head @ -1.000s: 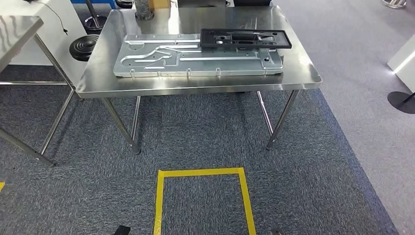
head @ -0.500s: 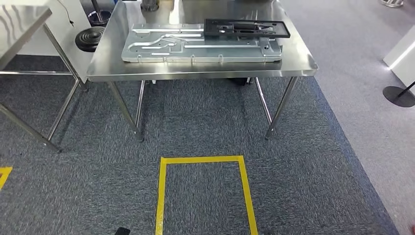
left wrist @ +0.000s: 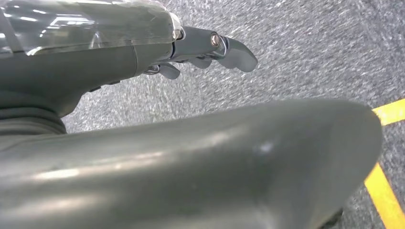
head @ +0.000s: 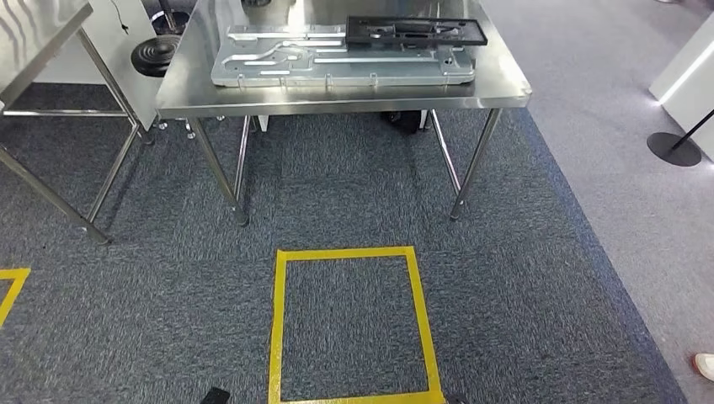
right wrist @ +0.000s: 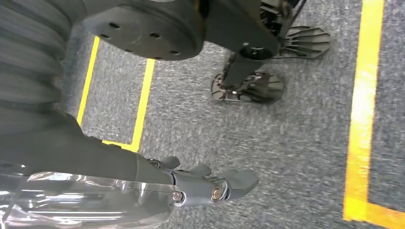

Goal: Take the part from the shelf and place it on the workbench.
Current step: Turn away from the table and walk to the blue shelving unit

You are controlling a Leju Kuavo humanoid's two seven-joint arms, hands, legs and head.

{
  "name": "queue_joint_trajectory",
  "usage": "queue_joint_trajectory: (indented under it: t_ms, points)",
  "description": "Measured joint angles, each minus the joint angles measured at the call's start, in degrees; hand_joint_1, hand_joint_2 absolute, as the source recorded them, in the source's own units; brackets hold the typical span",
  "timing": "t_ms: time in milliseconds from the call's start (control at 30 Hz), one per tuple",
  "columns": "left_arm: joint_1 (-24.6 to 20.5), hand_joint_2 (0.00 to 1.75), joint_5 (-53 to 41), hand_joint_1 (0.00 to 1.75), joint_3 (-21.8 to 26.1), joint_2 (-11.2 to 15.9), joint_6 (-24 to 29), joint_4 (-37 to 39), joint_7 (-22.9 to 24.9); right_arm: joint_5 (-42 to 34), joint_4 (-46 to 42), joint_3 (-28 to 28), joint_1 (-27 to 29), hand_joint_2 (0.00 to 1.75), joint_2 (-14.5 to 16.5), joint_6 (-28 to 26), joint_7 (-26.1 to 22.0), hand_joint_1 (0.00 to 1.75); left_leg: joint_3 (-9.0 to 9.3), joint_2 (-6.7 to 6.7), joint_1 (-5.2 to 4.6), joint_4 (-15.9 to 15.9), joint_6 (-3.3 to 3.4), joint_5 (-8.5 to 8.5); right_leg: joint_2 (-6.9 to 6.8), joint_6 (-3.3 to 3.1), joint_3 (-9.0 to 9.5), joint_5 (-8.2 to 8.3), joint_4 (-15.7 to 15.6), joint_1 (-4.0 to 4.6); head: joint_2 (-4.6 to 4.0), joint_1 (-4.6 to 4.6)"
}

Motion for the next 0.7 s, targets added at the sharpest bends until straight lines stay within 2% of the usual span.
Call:
queue_joint_trajectory:
  t_ms: [33, 67, 100, 133, 167, 200, 233, 267, 300, 333, 367, 400, 467, 500, 533, 567, 633, 667, 700]
  points:
    - [0.1, 0.00, 0.0, 0.00, 0.0, 0.0, 0.0, 0.0, 0.0, 0.1, 0.0, 0.1, 0.0, 1.75, 0.0, 0.1, 0.0, 0.00, -0.59, -0.14, 0.04, 1.3, -0.33, -1.70, -0.09, -0.36, -0.65, 0.70, -0.2, -0.18, 0.00, -0.01]
    - [0.1, 0.00, 0.1, 0.00, 0.0, 0.0, 0.0, 0.0, 0.1, 0.2, 0.0, 0.2, 0.1, 1.75, 0.1, 0.1, 0.1, 0.00, -1.39, -0.29, 0.15, 3.6, -0.67, -4.33, -0.19, -0.61, -1.42, 1.39, -0.3, -0.34, -0.01, -0.01]
    - [0.1, 0.00, 0.1, 0.00, 0.0, 0.0, 0.0, 0.0, 0.1, 0.3, 0.0, 0.3, 0.1, 1.75, 0.1, 0.1, 0.1, 0.00, -2.27, -0.39, 0.29, 6.9, -0.98, -7.37, -0.19, -0.78, -2.24, 1.98, -0.3, -0.32, -0.01, -0.01]
    - [0.1, 0.00, 0.1, 0.00, 0.0, 0.0, 0.0, 0.0, 0.2, 0.4, 0.0, 0.3, 0.1, 1.75, 0.1, 0.1, 0.1, 0.00, -3.07, -0.40, 0.46, 10.7, -1.27, -9.72, -0.19, -0.80, -3.06, 2.56, -0.2, -0.33, 0.00, -0.01]
    - [0.1, 0.44, 0.2, 0.00, 0.0, 0.0, 0.0, 0.0, 0.3, 0.5, 0.0, 0.4, 0.1, 1.75, 0.1, 0.1, 0.2, 0.00, -3.52, -0.40, 0.61, 14.1, -1.51, -10.57, -0.21, -0.71, -3.88, 3.12, 0.0, -0.35, 0.00, -0.01]
    - [0.1, 0.87, 0.2, 0.00, 0.0, 0.0, 0.1, 0.0, 0.3, 0.7, 0.1, 0.5, 0.1, 1.75, 0.1, 0.1, 0.2, 0.00, -3.42, -0.39, 0.75, 16.3, -1.71, -9.99, -0.24, -0.59, -4.75, 3.62, 0.3, -0.38, 0.00, -0.01]
    - [0.1, 1.31, 0.3, 0.00, 0.0, 0.0, 0.2, 0.0, 0.4, 0.8, 0.1, 0.5, 0.1, 1.75, 0.1, 0.1, 0.3, 0.00, -2.46, -0.39, 0.87, 16.6, -1.83, -8.32, -0.26, -0.42, -5.66, 4.04, 0.7, -0.44, -0.01, -0.01]
    - [0.1, 1.75, 0.3, 0.00, 0.0, 0.0, 0.3, 0.0, 0.5, 1.0, 0.1, 0.6, 0.1, 1.75, 0.1, 0.1, 0.4, 0.00, -0.49, -0.39, 0.98, 14.7, -1.89, -6.51, -0.26, -0.22, -6.53, 4.36, 1.1, -0.52, -0.01, -0.01]
    - [0.1, 1.75, 0.3, 0.00, 0.0, 0.0, 0.4, 0.0, 0.5, 1.0, 0.1, 0.6, 0.1, 1.75, 0.1, 0.1, 0.5, 0.00, 2.36, -0.40, 1.06, 11.0, -1.87, -5.67, -0.26, 0.00, -7.29, 4.58, 1.7, -0.59, 0.00, -0.01]
    - [0.0, 1.75, 0.4, 0.00, 0.0, 0.0, 0.5, 0.0, 0.6, 1.1, 0.0, 0.6, 0.0, 1.75, 0.1, 0.1, 0.5, 0.00, 5.48, -0.44, 1.01, 6.5, -1.72, -5.90, -0.23, 0.26, -7.94, 4.70, 2.4, -0.61, -0.01, -0.01]
    - [0.0, 1.75, 0.4, 0.00, 0.0, 0.0, 0.6, 0.0, 0.7, 1.1, 0.0, 0.6, 0.0, 1.75, 0.1, 0.1, 0.5, 0.00, 7.85, -0.48, 0.93, 2.7, -1.44, -6.88, -0.22, 0.54, -8.43, 4.82, 3.0, -0.55, 0.00, -0.01]
    - [-0.1, 1.75, 0.4, 0.00, 0.0, 0.0, 0.8, 0.0, 0.9, 1.2, 0.0, 0.6, -0.1, 1.75, 0.1, 0.1, 0.6, 0.00, 9.22, -0.53, 0.86, 0.3, -1.07, -7.96, -0.21, 0.86, -8.79, 5.00, 3.4, -0.47, 0.00, -0.01]
    - [0.0, 1.75, 0.4, 0.00, 0.0, 0.0, 1.0, 0.0, 1.2, 1.2, 0.0, 0.7, -0.2, 1.75, 0.1, 0.2, 0.6, 0.00, 9.39, -0.55, 0.80, -1.0, -0.12, -8.52, -0.20, 1.56, -9.24, 5.44, 3.7, -0.39, 0.00, -0.01]
    - [0.0, 1.75, 0.4, 0.00, 0.0, 0.0, 1.0, 0.0, 1.3, 1.2, 0.0, 0.7, -0.2, 1.75, 0.0, 0.2, 0.6, 0.00, 9.16, -0.49, 0.84, -1.0, 0.38, -8.22, -0.14, 1.89, -9.51, 5.22, 4.0, -0.49, 0.00, -0.01]
    - [0.0, 1.75, 0.4, 0.00, 0.1, 0.0, 1.1, 0.0, 1.4, 1.2, 0.0, 0.7, -0.2, 1.75, 0.0, 0.2, 0.6, 0.00, 8.94, -0.43, 0.88, -1.1, 0.83, -7.86, -0.08, 2.20, -10.09, 4.23, 5.3, -0.59, 0.00, -0.01]
    - [0.0, 1.75, 0.4, 0.00, 0.1, 0.0, 1.1, 0.0, 1.5, 1.2, 0.0, 0.7, -0.2, 1.75, 0.0, 0.2, 0.7, 0.00, 8.67, -0.36, 0.94, -1.2, 1.24, -7.48, 0.00, 2.51, -11.13, 2.50, 7.7, -0.73, 0.00, -0.01]
    - [0.0, 1.75, 0.4, 0.00, 0.1, 0.0, 1.1, 0.0, 1.6, 1.2, 0.0, 0.7, -0.2, 1.75, 0.0, 0.2, 0.7, 0.00, 7.98, -0.27, 0.84, -1.1, 1.58, -6.90, 0.11, 3.02, -14.27, -2.05, 15.5, -0.90, 0.01, -0.01]
    - [0.0, 1.75, 0.4, 0.00, 0.1, 0.0, 1.1, 0.0, 1.6, 1.2, 0.1, 0.7, -0.2, 1.75, 0.0, 0.2, 0.7, 0.00, 7.65, -0.23, 0.77, -1.0, 1.62, -6.68, 0.12, 3.17, -15.56, -3.54, 19.0, -0.94, 0.00, -0.01]
    - [0.1, 1.75, 0.4, 0.00, 0.1, 0.0, 1.1, 0.0, 1.6, 1.2, 0.1, 0.7, -0.2, 1.75, 0.0, 0.2, 0.7, 0.00, 7.37, -0.21, 0.71, -0.9, 1.63, -6.52, 0.13, 3.20, -15.97, -3.97, 20.8, -0.95, -0.01, -0.01]
